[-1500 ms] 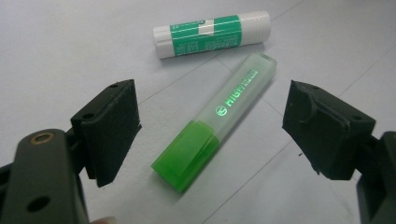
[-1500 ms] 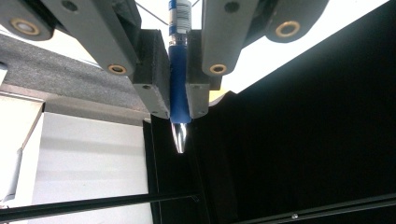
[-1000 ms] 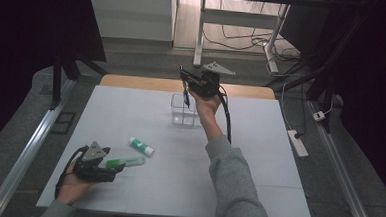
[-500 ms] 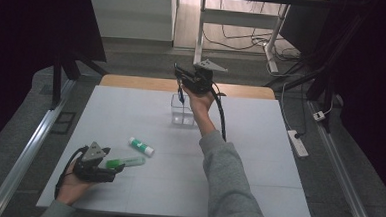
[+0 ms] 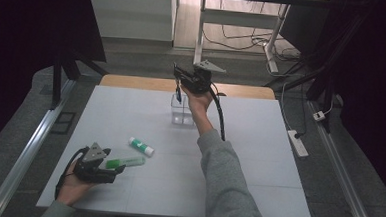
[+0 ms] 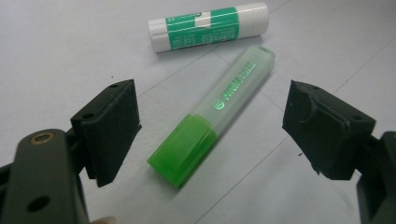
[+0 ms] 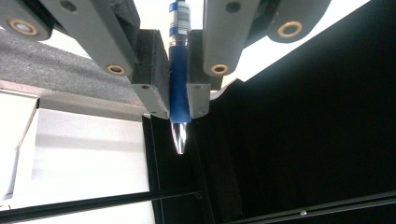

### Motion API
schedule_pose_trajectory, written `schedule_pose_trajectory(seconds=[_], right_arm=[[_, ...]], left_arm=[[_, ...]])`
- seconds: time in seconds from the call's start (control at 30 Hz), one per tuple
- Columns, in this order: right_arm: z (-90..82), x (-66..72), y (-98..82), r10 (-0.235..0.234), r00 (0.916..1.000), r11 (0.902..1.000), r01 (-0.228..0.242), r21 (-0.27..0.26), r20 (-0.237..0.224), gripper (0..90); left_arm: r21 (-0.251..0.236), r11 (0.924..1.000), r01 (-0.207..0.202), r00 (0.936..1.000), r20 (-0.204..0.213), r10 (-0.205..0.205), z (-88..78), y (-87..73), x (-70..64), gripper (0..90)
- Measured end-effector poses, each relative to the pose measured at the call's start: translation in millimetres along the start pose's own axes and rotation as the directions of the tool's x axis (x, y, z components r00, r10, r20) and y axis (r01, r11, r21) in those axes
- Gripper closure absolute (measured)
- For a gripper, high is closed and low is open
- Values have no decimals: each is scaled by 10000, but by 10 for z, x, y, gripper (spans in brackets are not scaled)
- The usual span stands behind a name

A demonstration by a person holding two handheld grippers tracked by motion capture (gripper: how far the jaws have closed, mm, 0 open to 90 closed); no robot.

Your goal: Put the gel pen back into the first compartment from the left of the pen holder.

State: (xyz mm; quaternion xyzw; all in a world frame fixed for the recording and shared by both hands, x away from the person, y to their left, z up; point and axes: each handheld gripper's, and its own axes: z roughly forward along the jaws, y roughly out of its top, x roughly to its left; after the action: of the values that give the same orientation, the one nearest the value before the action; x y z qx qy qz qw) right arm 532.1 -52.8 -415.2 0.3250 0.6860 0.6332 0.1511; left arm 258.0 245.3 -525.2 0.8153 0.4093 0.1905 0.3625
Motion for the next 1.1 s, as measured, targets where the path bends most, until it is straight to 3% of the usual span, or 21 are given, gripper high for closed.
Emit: schedule_pose_trajectory(seconds=[0.13, 0.23, 0.47, 0.63, 0.8, 1.1], right_arm=[[-6, -1, -17, -66, 9994, 9997, 59, 223, 351, 581], [-41, 0, -23, -101, 9987, 9993, 82, 369, 504, 537], [-192, -13, -22, -49, 9995, 9985, 32, 554, 300, 529], [-289, -23, -61, -246, 9994, 9950, 222, 970, 235, 535], [-407, -35, -101, -443, 9984, 9923, 398, 1175, 355, 535], [-655, -64, -148, -724, 9972, 9873, 691, 1428, 176, 533]], left_arm=[[-3, 10000, 4, 10000, -23, -4, -3, 0, 2, 182], [-19, 10000, 22, 10000, -39, -22, -7, 0, 5, 182], [25, 10000, -14, 10000, -58, 14, 1, 2, -7, 182], [8, 10000, -22, 10000, -95, 22, -3, 2, -6, 183], [23, 10000, -38, 9999, -120, 39, -2, 1, -3, 184], [66, 10000, -51, 9999, -161, 52, 0, 1, -3, 185]])
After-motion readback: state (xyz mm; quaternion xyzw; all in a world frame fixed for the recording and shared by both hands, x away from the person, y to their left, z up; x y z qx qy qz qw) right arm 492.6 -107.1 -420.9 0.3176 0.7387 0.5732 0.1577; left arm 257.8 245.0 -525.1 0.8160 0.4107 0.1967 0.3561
